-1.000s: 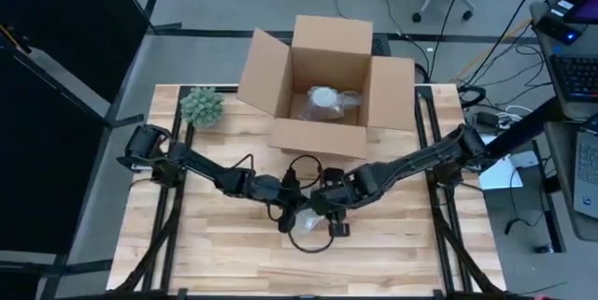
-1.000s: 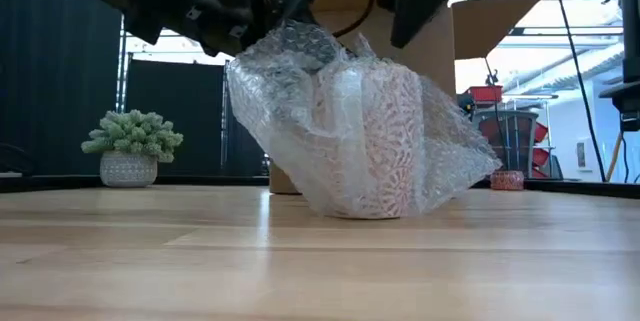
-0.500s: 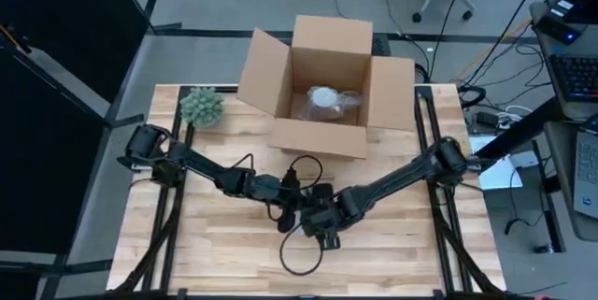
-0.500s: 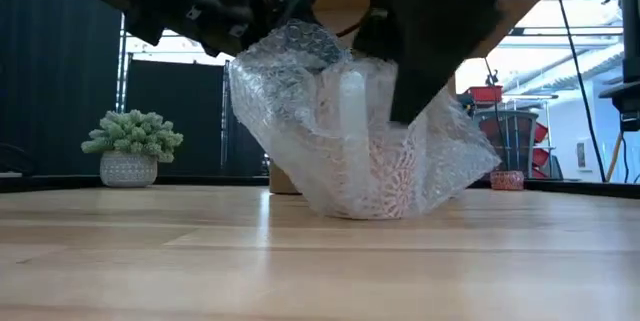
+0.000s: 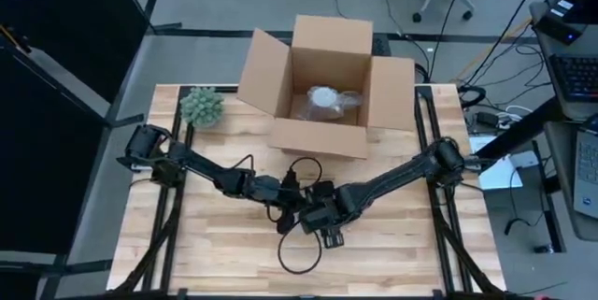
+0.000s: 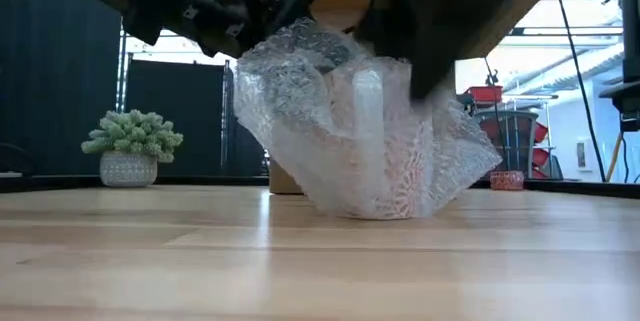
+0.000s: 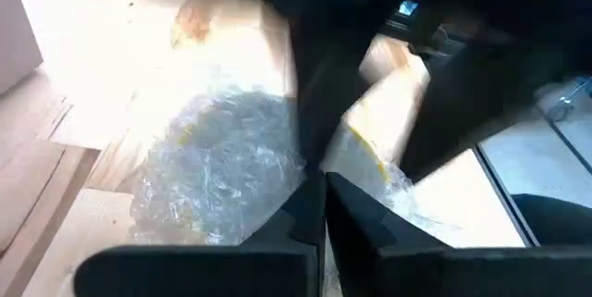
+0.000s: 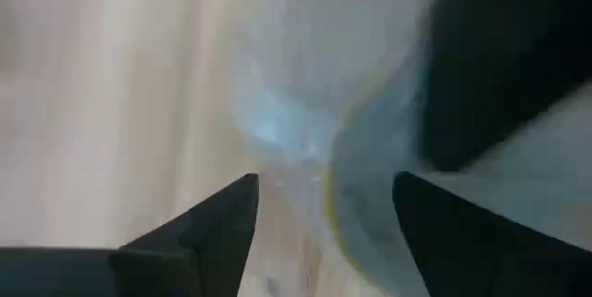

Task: Wrap mug
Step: Wrap the orange mug with bubble wrap

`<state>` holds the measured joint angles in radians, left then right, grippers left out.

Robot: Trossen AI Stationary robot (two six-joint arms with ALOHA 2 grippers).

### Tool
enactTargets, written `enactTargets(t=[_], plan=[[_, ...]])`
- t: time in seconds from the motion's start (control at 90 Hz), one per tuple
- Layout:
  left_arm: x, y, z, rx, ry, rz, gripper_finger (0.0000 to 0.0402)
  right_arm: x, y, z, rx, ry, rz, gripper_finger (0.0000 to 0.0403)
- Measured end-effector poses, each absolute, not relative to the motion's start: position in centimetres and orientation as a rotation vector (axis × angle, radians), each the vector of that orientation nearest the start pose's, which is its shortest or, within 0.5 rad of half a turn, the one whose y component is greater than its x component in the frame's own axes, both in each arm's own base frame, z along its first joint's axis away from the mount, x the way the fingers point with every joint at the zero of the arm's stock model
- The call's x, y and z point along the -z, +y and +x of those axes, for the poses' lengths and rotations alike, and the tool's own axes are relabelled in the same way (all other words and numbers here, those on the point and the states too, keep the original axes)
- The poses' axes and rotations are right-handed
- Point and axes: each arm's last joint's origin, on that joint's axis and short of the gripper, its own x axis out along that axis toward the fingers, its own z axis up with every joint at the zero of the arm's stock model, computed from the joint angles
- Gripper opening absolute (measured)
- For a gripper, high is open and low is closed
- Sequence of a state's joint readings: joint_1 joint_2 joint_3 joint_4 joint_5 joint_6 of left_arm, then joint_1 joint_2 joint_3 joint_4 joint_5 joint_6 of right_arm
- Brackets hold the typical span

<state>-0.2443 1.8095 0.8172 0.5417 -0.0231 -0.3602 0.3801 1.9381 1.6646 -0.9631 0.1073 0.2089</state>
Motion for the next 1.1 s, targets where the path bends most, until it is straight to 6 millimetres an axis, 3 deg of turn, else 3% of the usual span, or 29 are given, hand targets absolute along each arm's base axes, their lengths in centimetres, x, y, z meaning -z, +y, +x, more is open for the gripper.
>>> enactTargets(t=[0.111,0.289,0.511,0.733,0.922,1.1], plan=[[-14.5,-8.5,34.3,0.133,0.482,-0.292,0.0000,-27.7,13.8,35.6,-0.056,1.199,-0.082,0.0236],[-14.6,-8.5,34.3,0.131,0.480,-0.291,0.0000,-29.6,11.5,35.2,0.260,1.084,-0.037,0.0236],[-14.5,-8.5,34.3,0.135,0.482,-0.292,0.0000,-26.3,9.3,37.7,0.341,1.155,0.011,0.0235],[-14.5,-8.5,34.2,0.142,0.487,-0.298,0.0000,-22.8,8.6,39.3,0.327,1.268,0.025,0.0235],[-13.8,-8.4,34.1,0.126,0.532,-0.287,0.0000,-21.0,8.5,40.1,0.358,1.294,0.030,0.0235],[-13.0,-8.5,33.7,0.143,0.604,-0.277,0.0000,-20.1,8.5,39.4,0.347,1.378,-0.007,0.0235]])
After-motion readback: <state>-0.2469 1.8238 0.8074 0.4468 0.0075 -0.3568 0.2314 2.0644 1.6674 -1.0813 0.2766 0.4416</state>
